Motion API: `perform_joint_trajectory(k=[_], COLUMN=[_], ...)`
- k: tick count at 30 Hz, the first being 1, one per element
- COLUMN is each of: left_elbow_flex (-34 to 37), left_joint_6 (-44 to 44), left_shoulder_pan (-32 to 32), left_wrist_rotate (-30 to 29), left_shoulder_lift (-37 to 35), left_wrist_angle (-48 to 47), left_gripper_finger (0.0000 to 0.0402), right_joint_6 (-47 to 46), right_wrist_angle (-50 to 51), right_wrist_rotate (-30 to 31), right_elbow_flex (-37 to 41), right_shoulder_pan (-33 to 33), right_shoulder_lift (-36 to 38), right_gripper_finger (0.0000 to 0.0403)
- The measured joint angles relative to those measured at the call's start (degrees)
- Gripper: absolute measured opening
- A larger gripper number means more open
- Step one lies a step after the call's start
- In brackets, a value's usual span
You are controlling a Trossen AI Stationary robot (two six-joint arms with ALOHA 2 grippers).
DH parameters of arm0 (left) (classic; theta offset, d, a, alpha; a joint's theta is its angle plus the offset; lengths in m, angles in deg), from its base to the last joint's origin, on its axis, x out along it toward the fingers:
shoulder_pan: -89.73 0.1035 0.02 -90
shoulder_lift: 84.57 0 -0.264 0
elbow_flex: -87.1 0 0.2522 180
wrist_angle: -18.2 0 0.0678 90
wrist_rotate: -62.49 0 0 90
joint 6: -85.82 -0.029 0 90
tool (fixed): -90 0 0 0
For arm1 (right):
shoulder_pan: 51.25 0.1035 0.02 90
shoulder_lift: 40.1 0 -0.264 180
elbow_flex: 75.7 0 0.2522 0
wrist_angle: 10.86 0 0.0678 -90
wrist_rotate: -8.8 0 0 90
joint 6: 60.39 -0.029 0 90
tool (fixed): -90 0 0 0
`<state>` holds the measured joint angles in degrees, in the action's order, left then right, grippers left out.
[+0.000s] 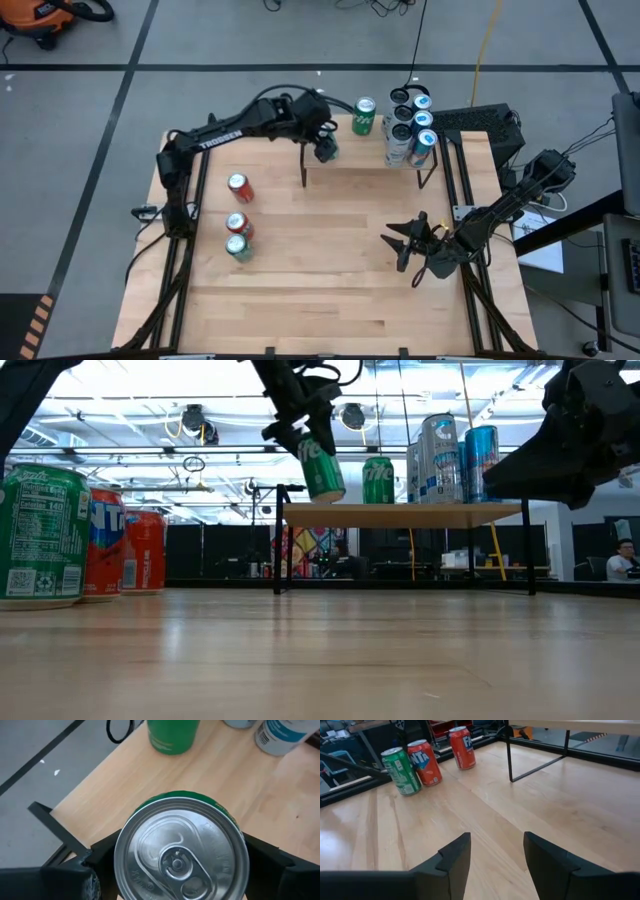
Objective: Place canned beverage on shelf
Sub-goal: Put the top green soda can on the shelf aligned with the other green soda can
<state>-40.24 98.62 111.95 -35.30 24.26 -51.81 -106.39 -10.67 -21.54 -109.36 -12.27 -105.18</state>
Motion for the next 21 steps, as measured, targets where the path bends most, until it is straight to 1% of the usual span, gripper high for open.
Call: perform_joint_trajectory(k=[3, 6, 12, 14, 17, 21], left_elbow_flex=[0.0, 0.0, 0.2, 0.2, 0.2, -0.6], left_joint_6=[-1.7, -3.0, -4.7, -4.7, -4.6, -4.7], left_shoulder_pan=[-0.2, -0.2, -0.2, -0.2, -0.2, -0.4], left_wrist_rotate=[0.1, 0.1, 0.1, 0.1, -0.8, -4.1], left_shoulder_lift=[0.2, 0.2, 0.6, 0.6, 0.6, -0.4], left_wrist_angle=[0.0, 0.2, 1.0, 1.9, 2.3, -2.1], left_gripper_finger=[0.03, 0.0316, 0.0373, 0.0386, 0.0393, 0.0395], right_joint_6=[-1.0, -1.3, -1.3, -1.3, -1.3, -1.4], right_wrist_angle=[0.5, 0.5, 0.3, 0.2, 0.1, 0.1], right_wrist_rotate=[0.0, 0.0, 0.0, 0.0, 0.0, 0.0], right_elbow_flex=[0.0, 0.0, 0.0, 0.0, 0.0, 0.0], right_shoulder_pan=[0.0, 0.0, 0.0, 0.0, 0.0, 0.0], right_shoulder_lift=[0.0, 0.0, 0.0, 0.0, 0.0, 0.0], right_gripper_finger=[0.0173, 0.0173, 0.0173, 0.0173, 0.0173, 0.0173])
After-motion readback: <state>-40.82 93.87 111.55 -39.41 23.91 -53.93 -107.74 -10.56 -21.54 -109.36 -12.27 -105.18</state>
